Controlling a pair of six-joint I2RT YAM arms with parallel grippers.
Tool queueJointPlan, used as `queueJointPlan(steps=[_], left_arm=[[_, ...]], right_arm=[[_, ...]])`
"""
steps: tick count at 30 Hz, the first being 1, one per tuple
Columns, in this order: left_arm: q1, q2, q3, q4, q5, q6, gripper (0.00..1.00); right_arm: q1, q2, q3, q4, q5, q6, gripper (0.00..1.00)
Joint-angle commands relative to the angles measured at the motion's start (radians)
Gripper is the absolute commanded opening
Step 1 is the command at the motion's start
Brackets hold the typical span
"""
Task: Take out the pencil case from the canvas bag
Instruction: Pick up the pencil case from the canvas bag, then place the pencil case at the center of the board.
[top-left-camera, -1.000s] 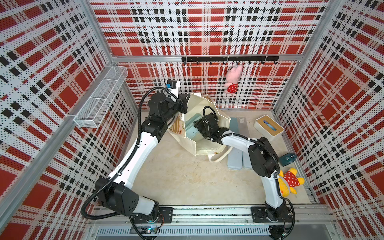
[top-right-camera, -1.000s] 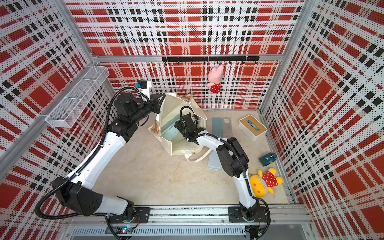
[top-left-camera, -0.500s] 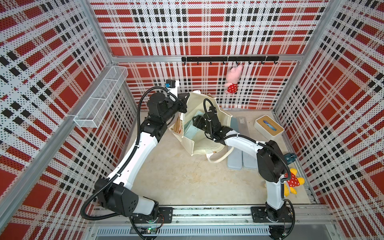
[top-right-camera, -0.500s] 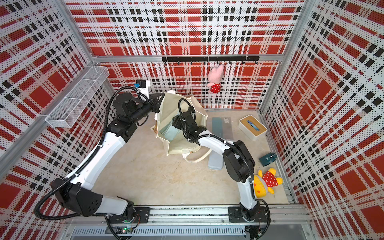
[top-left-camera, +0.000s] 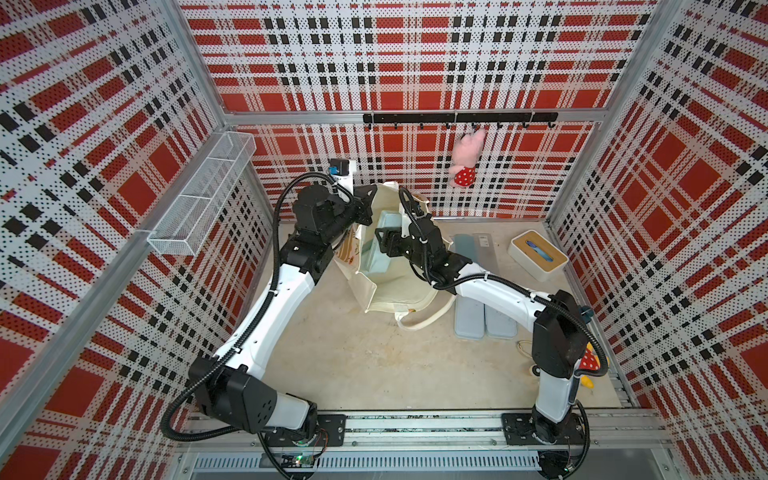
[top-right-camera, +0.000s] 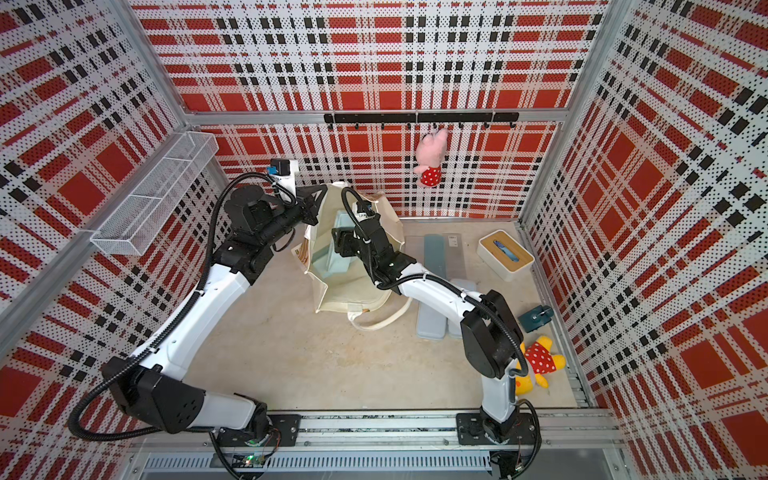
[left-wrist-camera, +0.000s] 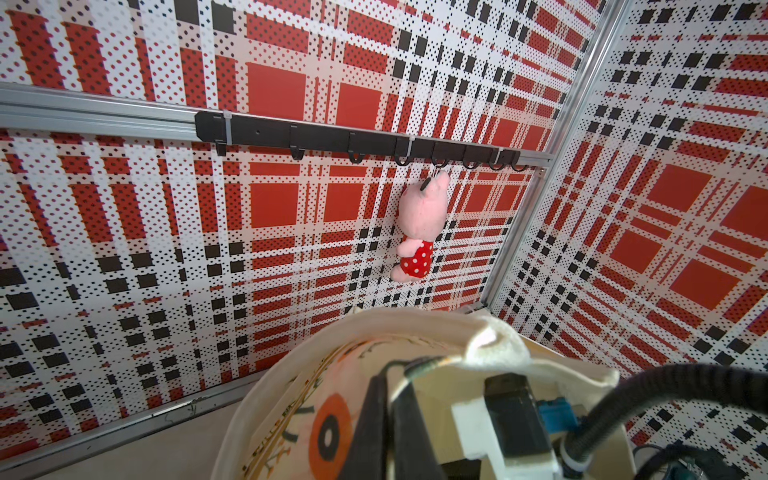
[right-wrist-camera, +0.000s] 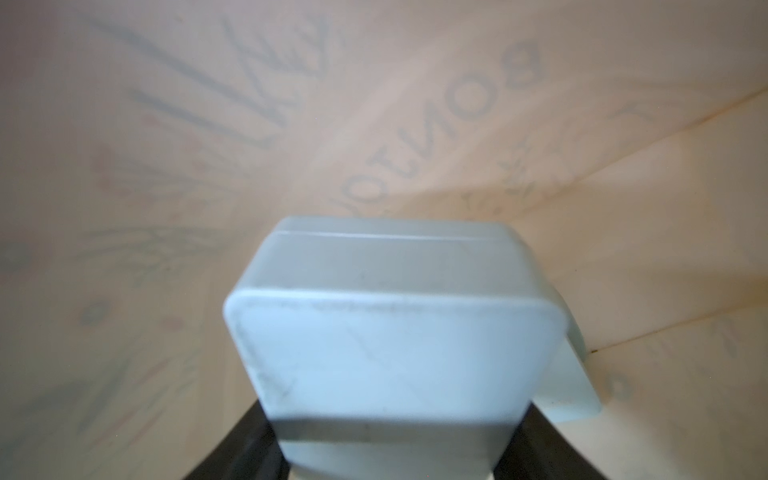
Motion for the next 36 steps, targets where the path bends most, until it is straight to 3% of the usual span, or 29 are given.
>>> queueJointPlan(steps=[1, 15, 21, 31, 36], left_arm=[[0.01, -0.024, 0.05, 0.054, -0.029, 0.02, 0.0], [0.048, 0.059, 0.135, -0.088, -0.123, 0.047, 0.0], [0.13, 0.08, 0.163, -0.129, -0.163, 0.046, 0.0], [0.261, 0.069, 0.159, -0.131, -0.161, 0.013, 0.0], [0.292, 0.037, 0.125, -0.111, -0.162, 0.01, 0.0]], right_arm=[[0.003, -0.072, -0.001, 0.05, 0.001, -0.102, 0.43], [0.004, -0.205, -0.022, 0.023, -0.121, -0.187, 0.36], [0.004, -0.288, -0.058, 0.02, -0.143, -0.187, 0.34], [-0.004, -0.422, -0.189, -0.035, 0.036, -0.187, 0.27], [-0.044, -0.449, -0.248, -0.136, 0.159, -0.085, 0.26]])
